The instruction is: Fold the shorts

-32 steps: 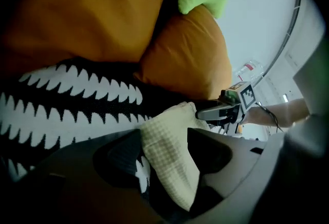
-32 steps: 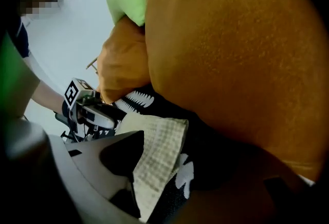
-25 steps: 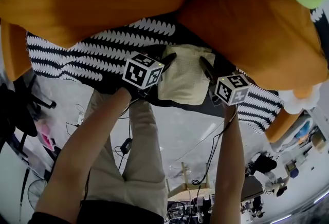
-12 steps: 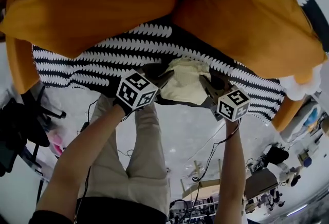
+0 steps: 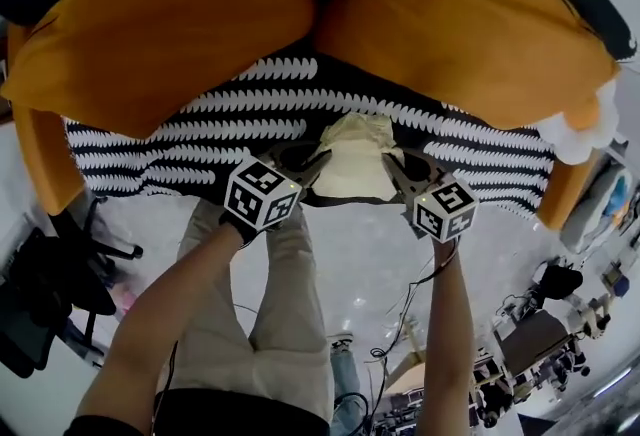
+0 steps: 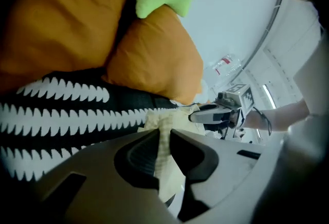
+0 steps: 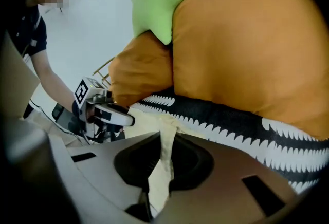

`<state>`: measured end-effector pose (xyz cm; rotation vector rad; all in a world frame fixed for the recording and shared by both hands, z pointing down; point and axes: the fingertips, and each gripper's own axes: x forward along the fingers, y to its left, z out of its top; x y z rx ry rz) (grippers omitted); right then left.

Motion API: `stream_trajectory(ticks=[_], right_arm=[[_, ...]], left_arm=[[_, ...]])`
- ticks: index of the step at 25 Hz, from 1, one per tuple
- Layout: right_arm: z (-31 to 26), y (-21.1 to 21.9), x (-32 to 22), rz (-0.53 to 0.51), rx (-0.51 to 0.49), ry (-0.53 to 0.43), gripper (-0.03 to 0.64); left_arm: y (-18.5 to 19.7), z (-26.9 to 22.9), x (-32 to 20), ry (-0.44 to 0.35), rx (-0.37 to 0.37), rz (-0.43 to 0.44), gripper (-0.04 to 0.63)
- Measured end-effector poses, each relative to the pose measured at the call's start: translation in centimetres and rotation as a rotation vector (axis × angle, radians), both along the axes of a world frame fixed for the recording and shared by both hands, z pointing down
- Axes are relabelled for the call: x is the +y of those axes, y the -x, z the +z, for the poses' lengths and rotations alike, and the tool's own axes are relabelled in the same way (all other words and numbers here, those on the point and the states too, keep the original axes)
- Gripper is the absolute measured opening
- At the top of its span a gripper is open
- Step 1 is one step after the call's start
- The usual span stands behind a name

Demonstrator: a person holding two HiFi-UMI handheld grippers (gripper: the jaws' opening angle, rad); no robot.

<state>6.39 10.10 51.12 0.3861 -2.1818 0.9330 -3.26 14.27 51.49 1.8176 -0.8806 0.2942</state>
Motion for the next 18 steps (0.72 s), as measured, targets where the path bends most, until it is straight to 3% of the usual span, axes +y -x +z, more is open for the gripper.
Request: stream_trajectory(ticks=[2, 4, 5, 7, 11, 14, 16, 18], right_arm=[[3.5, 1.4, -1.8, -0.006, 0.067, -0.019, 0.077], [7.4, 2.1, -2.7, -0.061, 0.179, -0.016, 0.233], [8.9, 2.1, -2.6, -0.099, 0.224, -0.009, 0.268], [9.9, 2.0, -2.6, -0.144, 0.25, 0.004, 0.263], [8.9, 2.0, -1.9, -0.13, 0.231, -0.028, 0.191], [8.7, 2.0, -2.5, -0.122, 0.272, -0.144, 0.288], [9.4, 2.2, -2.8, -0.142, 0.292, -0.162, 0.347], [9.6, 2.7, -2.4, -0.169, 0.274, -0.127, 0.249]], left_arm=[[1.7, 2.8, -0.7, 0.061, -0.025, -0.087, 0.08], [3.3, 5.8, -0.9, 0.131, -0.064, -0.141, 0.114], [3.7, 7.0, -0.8, 0.16, -0.076, -0.151, 0.164], [3.9, 8.5, -0.6, 0.19, -0.074, -0.14, 0.219], [3.8, 9.6, -0.1, 0.195, -0.06, -0.103, 0.225], [3.8, 9.4, 0.2, 0.184, -0.088, -0.102, 0.212], [3.7, 9.5, 0.1, 0.173, -0.107, -0.094, 0.206], [3.8, 9.5, -0.1, 0.165, -0.113, -0.086, 0.192]])
